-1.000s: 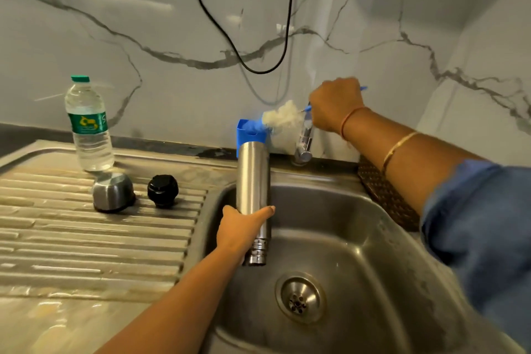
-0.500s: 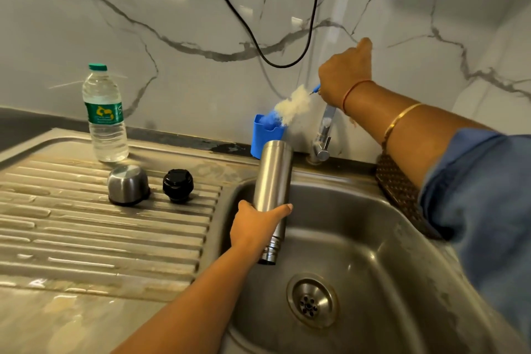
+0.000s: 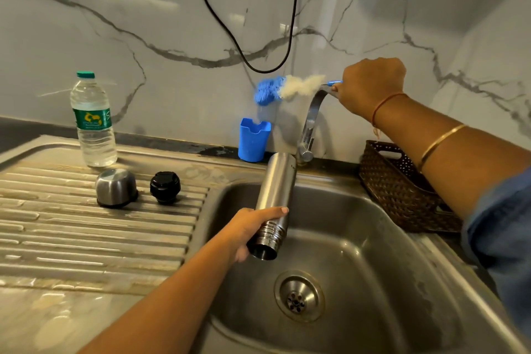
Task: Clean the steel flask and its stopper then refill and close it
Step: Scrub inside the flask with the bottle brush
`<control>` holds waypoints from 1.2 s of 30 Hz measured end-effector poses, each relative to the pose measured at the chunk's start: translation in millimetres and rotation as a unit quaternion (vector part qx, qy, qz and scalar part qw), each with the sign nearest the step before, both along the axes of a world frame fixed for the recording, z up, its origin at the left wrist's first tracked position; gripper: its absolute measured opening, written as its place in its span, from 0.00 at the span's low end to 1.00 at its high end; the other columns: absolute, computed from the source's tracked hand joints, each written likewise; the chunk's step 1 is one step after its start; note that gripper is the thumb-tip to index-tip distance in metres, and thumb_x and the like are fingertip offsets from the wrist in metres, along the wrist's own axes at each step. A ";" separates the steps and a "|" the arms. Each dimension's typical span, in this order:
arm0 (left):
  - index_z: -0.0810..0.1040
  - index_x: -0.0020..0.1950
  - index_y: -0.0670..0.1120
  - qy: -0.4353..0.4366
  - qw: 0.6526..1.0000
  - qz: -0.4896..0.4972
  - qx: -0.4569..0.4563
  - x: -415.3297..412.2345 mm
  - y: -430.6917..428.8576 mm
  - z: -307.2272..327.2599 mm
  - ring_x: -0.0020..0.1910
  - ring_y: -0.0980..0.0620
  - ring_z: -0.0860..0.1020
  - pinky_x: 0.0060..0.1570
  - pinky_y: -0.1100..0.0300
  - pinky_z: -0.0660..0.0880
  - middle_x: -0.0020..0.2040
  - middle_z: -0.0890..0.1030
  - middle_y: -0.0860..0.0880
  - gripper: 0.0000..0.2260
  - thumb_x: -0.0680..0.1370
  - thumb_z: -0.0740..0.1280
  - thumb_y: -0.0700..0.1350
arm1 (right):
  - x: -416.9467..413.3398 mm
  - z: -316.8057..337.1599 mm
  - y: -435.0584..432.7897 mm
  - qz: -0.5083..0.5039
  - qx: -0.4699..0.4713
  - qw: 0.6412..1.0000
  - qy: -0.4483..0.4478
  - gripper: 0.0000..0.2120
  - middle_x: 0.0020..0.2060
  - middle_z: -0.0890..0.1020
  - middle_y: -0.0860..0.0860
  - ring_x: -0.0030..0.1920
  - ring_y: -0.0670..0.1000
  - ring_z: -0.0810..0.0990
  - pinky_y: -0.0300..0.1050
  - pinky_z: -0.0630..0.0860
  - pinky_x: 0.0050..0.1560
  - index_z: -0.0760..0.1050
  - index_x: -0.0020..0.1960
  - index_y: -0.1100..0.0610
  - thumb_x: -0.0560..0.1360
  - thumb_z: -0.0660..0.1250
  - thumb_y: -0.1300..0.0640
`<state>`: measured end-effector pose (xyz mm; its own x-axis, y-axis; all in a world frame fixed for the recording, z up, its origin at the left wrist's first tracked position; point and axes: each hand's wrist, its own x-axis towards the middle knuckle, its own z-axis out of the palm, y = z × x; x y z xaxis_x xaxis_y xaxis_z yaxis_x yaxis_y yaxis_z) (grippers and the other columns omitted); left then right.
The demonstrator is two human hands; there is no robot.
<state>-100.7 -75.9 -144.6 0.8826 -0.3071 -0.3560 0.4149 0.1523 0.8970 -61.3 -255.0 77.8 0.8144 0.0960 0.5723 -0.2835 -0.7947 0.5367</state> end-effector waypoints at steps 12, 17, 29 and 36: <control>0.70 0.59 0.38 0.035 0.994 -0.004 -0.106 -9.6 4.5 8.4 0.46 0.42 0.80 0.40 0.50 0.82 0.52 0.78 0.37 0.32 0.60 0.77 0.45 | -25.1 -46.6 -18.4 0.006 0.194 0.979 0.062 0.22 0.29 0.69 0.51 0.29 0.49 0.67 0.40 0.62 0.29 0.71 0.37 0.59 0.80 0.54 0.44; 0.72 0.56 0.37 0.018 0.995 -0.012 -0.097 -5.3 11.6 6.9 0.39 0.46 0.80 0.39 0.53 0.82 0.45 0.79 0.40 0.27 0.61 0.76 0.44 | -68.9 -65.4 -48.8 0.060 0.400 0.902 0.151 0.27 0.29 0.80 0.54 0.30 0.54 0.78 0.47 0.76 0.40 0.77 0.35 0.60 0.78 0.56 0.39; 0.74 0.63 0.40 -0.029 0.999 -0.008 -0.044 1.6 18.6 -5.7 0.45 0.44 0.81 0.48 0.48 0.78 0.49 0.82 0.41 0.34 0.58 0.76 0.34 | -185.1 -162.2 -74.4 0.130 0.223 0.922 0.288 0.27 0.56 0.78 0.43 0.48 0.46 0.77 0.40 0.72 0.45 0.35 0.73 0.38 0.81 0.47 0.47; 0.72 0.65 0.49 -0.129 0.988 -0.055 0.062 -6.1 9.3 -3.1 0.53 0.44 0.79 0.49 0.50 0.79 0.57 0.78 0.42 0.46 0.46 0.79 0.44 | -166.8 -159.3 -110.1 0.030 0.249 0.958 0.137 0.24 0.49 0.82 0.50 0.45 0.52 0.81 0.47 0.76 0.45 0.47 0.76 0.39 0.81 0.49 0.50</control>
<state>-106.8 -66.6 -147.7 0.9127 -0.3743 -0.1640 0.1775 0.0017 0.9841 -228.2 -365.1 -81.5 0.9422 -0.0819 0.3249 -0.1320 -0.9820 0.1353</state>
